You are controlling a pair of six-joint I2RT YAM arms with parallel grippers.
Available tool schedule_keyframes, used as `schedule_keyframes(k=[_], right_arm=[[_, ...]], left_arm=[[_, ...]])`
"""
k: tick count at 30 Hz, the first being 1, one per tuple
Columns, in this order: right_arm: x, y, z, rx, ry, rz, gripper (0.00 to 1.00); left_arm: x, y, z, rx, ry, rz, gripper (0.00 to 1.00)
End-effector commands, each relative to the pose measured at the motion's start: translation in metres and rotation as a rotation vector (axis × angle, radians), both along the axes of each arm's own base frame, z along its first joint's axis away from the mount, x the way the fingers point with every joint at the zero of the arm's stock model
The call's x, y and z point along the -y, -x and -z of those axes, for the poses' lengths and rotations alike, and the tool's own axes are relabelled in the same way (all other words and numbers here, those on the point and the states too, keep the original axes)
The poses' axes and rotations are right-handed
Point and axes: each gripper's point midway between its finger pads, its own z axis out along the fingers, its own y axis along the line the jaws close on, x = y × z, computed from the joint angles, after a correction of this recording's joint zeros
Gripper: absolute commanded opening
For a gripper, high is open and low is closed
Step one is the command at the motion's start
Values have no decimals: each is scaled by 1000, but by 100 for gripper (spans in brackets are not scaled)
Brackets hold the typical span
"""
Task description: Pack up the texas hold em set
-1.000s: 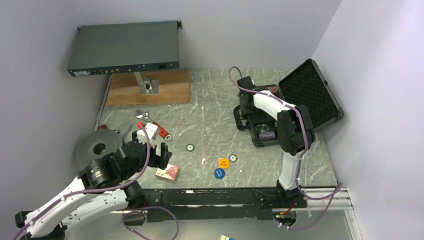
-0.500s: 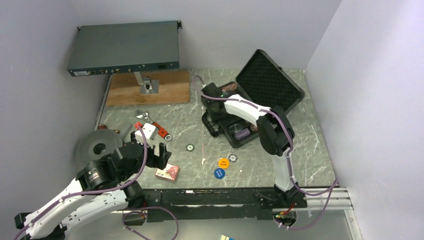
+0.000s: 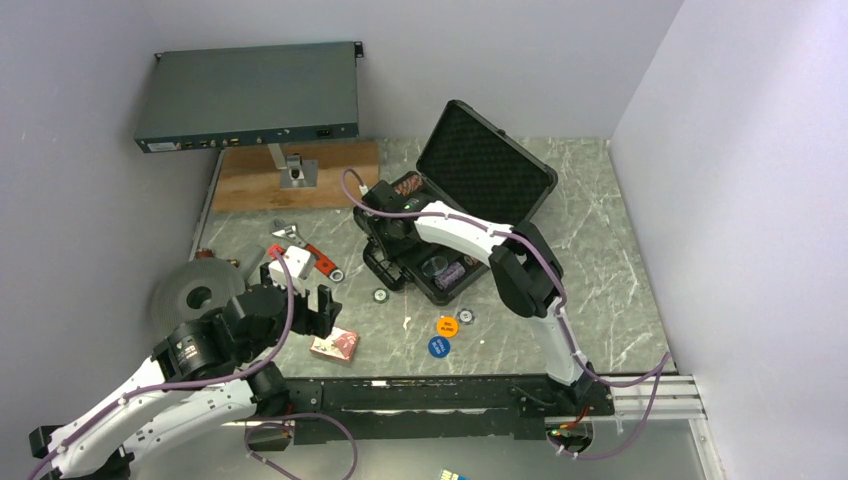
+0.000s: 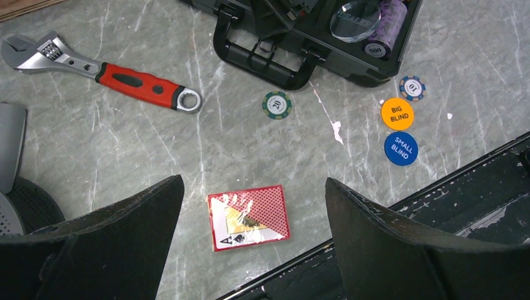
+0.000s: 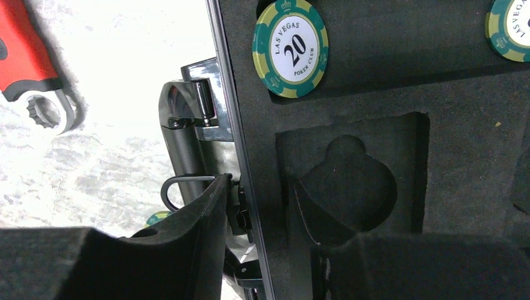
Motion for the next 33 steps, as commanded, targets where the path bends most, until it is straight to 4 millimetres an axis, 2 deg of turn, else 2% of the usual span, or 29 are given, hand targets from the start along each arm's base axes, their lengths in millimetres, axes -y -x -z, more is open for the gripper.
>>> schedule_keyframes(k=[1,2,4,7,10,12,14,15,18,22,26,29,33], right_arm=[[-38,0,-47,8,-224,-20,27],[-36,0,-51,18,-220,-16,38],[-32,0,-61,38,-220,-12,51],[-28,1,-83,66,-237,-18,61],[-15,0,-112,127,-234,3,75],[-3,5,-126,150,-232,10,83],[12,15,-137,159,-232,34,97],[22,21,-140,153,-229,62,99],[55,48,-137,110,-201,128,100],[98,87,-123,46,-182,225,100],[139,127,-106,-13,-190,339,100],[151,154,-90,-84,-230,409,94],[148,182,-71,-184,-299,537,88]], left_arm=[[-2,-3,-8,36,15,-6,90],[-2,-2,-8,35,15,-4,90],[-2,-2,-8,36,16,-4,90],[-2,-2,-8,34,15,-6,90],[-2,-3,-7,31,11,-8,90],[-1,-3,-8,31,10,-4,91],[1,-3,-8,35,9,7,91],[1,-3,-9,39,7,14,92],[1,-5,-11,54,-4,16,94],[-1,-9,-10,65,-31,1,99],[3,-9,-4,48,-47,17,100],[4,-9,-2,41,-58,21,100],[3,-9,-2,42,-56,21,100]])
